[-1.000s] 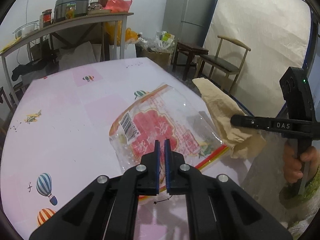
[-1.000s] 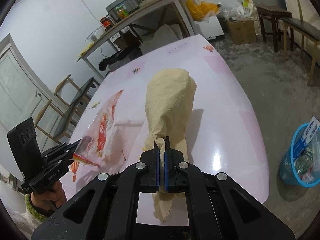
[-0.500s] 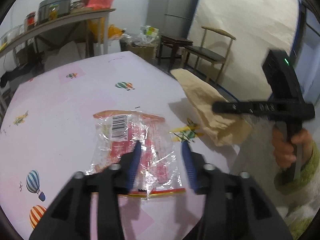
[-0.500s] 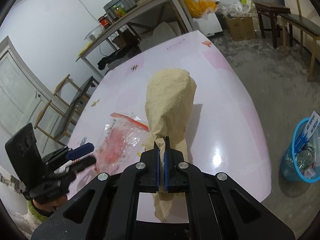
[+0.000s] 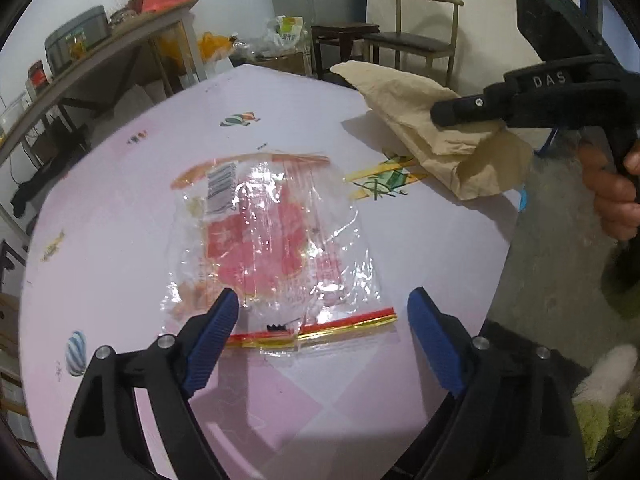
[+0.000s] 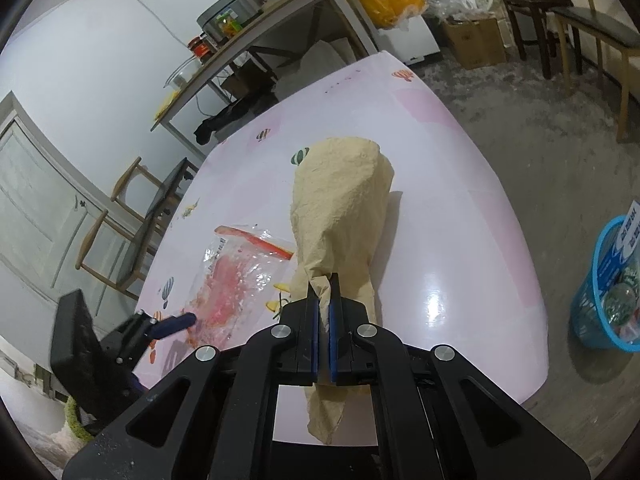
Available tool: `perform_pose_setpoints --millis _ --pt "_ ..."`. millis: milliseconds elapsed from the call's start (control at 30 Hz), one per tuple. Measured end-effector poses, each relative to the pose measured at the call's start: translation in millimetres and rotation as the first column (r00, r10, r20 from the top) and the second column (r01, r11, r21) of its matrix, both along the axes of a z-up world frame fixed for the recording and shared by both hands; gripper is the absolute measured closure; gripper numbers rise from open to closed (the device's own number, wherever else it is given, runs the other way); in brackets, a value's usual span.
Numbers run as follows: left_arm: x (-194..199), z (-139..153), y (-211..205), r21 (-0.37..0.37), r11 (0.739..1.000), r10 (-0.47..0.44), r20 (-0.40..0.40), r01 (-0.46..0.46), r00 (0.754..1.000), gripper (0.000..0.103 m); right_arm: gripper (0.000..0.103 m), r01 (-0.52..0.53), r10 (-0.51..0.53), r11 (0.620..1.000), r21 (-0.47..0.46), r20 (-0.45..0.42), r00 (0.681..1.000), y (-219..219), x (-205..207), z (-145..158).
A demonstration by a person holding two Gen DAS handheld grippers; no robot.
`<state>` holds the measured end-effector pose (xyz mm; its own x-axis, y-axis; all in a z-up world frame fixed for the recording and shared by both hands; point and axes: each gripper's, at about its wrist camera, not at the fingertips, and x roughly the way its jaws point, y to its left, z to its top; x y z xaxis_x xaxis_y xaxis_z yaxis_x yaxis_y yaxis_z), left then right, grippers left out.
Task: Collect trash
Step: 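Grasp the clear bag with red contents with the left tool while the right tool holds the cloth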
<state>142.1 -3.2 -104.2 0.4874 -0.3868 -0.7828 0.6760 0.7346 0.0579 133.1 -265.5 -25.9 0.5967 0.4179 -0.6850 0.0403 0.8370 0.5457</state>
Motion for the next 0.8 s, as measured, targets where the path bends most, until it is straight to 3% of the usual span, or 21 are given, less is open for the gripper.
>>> perform_pose_setpoints --millis 100,367,633,800 --pt "11.2 -2.5 6.6 -0.045 0.998 0.029 -0.064 -0.032 0.998 0.019 0.100 0.003 -0.003 1.000 0.006 -0.001 1.000 -1.4 -0.8 -1.4" --pt "18.7 -4.2 14.9 -0.057 0.996 0.070 -0.053 -0.073 0.996 0.032 0.100 -0.004 0.004 1.000 0.016 -0.002 1.000 -0.1 -0.3 -3.8" --pt "22.8 -0.4 25.5 -0.063 0.991 0.119 -0.038 -0.121 0.992 0.065 0.100 -0.012 0.012 1.000 0.014 -0.002 1.000 2.1 -1.9 -3.4" --pt "25.7 3.0 29.2 -0.066 0.989 0.129 -0.036 -0.131 0.991 0.078 0.100 -0.020 0.020 1.000 0.007 -0.002 1.000 5.1 -1.9 -3.1"
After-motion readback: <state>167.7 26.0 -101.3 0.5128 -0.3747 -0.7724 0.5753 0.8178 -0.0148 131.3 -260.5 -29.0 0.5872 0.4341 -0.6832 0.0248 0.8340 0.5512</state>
